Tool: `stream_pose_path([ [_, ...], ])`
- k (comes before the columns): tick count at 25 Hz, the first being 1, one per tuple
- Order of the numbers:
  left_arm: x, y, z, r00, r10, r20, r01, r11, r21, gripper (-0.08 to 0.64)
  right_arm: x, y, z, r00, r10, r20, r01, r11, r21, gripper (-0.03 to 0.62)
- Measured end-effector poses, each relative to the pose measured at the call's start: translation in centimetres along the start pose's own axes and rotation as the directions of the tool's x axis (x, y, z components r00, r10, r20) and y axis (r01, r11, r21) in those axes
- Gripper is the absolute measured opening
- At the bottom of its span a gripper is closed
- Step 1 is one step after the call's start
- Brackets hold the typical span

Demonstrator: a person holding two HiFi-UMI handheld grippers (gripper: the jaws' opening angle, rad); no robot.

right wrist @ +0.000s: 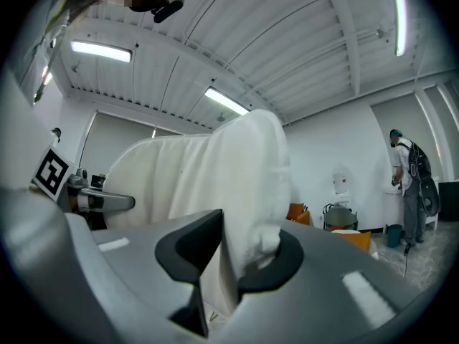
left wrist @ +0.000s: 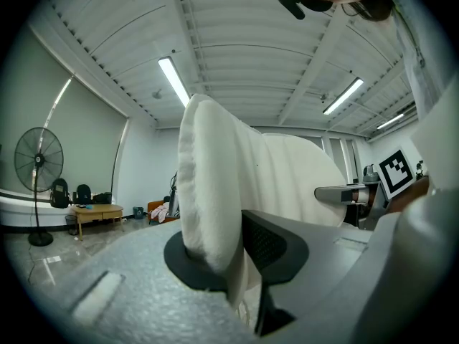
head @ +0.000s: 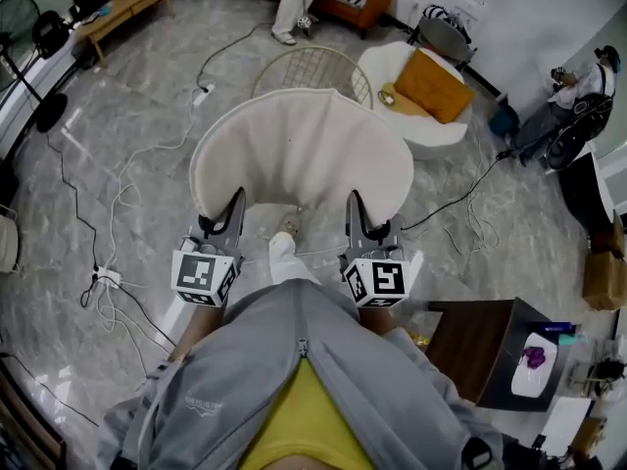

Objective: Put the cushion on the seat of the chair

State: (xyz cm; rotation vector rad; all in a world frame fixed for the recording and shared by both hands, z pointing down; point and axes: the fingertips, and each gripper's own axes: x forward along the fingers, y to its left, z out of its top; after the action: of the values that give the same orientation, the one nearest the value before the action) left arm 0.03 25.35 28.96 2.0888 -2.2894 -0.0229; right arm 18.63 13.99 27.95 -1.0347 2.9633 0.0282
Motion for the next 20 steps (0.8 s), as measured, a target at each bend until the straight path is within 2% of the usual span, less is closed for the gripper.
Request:
stream_pose_path([
  [6,8.4,3.9,-1.0,0.999,0.007,-0.032,-0.007,1.0,-0.005,0.06,8.4,-3.4,-1.7,1.0,0.009,-0.016,-0.008,1.0,0.021,0.074],
  [14,21.6,10.4,-3.2,0.993,0.013,-0.119,-0.017,0.999,-0.028,0.06,22.5,-8.5,-4.8,0.994,0.03,-0.1,-0.025,0.998,0.051,0.074],
  [20,29.7,15.6,-4.2,0.986,0.01,-0.168,-0.017,0.999,-0.043,0.06,31.3,-10.6,-6.4,0.989,0.045,-0.142,-0.035,0.997,0.067,0.074],
])
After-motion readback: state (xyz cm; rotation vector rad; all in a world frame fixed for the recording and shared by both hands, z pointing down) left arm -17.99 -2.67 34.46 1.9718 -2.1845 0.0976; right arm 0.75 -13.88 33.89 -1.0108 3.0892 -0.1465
